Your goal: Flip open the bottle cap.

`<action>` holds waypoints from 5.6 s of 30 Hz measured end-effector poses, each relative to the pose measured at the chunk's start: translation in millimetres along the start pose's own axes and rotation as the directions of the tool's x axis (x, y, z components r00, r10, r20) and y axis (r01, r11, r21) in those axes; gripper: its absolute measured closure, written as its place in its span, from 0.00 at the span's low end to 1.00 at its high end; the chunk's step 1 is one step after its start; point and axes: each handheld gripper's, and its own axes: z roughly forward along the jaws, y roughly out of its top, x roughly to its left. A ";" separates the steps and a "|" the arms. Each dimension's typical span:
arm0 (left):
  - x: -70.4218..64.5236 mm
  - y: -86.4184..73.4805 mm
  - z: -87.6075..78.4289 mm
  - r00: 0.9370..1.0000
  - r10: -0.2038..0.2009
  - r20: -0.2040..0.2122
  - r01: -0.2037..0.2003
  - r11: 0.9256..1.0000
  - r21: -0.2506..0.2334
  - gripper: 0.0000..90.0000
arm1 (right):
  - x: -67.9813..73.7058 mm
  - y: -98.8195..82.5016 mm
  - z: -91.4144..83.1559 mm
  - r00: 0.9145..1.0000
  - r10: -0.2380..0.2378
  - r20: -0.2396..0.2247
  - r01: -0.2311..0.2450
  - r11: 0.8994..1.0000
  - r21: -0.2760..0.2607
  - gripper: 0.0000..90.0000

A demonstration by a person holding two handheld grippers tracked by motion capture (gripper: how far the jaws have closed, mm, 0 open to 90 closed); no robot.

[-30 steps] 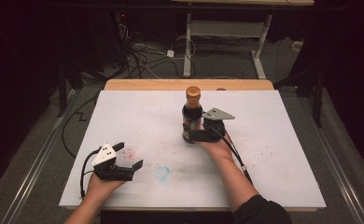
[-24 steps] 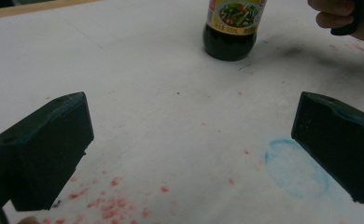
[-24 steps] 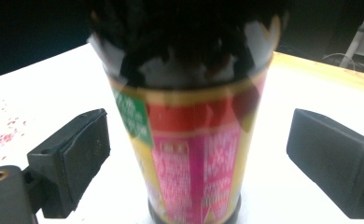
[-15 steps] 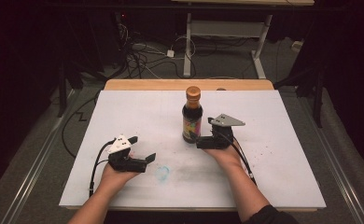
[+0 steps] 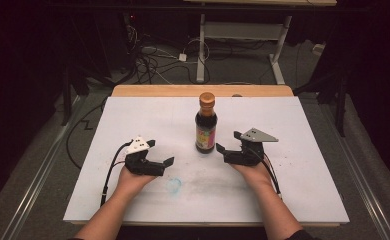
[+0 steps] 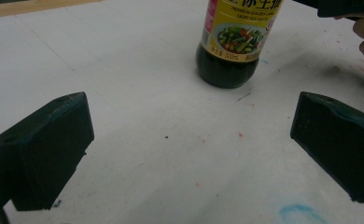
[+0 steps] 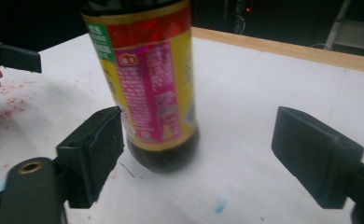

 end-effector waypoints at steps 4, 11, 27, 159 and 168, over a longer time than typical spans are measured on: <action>-0.4 3.5 8.6 1.000 0.007 -0.004 -0.007 1.000 0.001 0.00 | -4.3 -1.3 -6.8 1.000 0.007 0.007 -0.007 1.000 -0.007 0.34; -2.0 11.8 22.5 1.000 0.026 -0.005 -0.026 0.999 -0.023 0.00 | -6.3 -2.8 -12.3 1.000 -0.018 0.013 0.018 1.000 0.000 0.57; -17.0 38.2 56.1 0.997 0.047 0.066 -0.045 0.999 -0.031 0.00 | -13.2 -1.9 -18.3 1.000 -0.016 0.011 0.016 1.000 0.008 1.00; -33.1 77.4 98.4 0.989 0.115 0.095 -0.110 0.992 -0.055 0.31 | 21.3 131.9 -23.3 0.977 -0.210 -0.044 0.206 0.976 -0.075 1.00; -33.2 77.1 98.6 0.989 0.123 0.082 -0.119 0.991 -0.054 0.31 | 23.2 134.7 -21.0 0.975 -0.221 -0.034 0.218 0.974 -0.067 1.00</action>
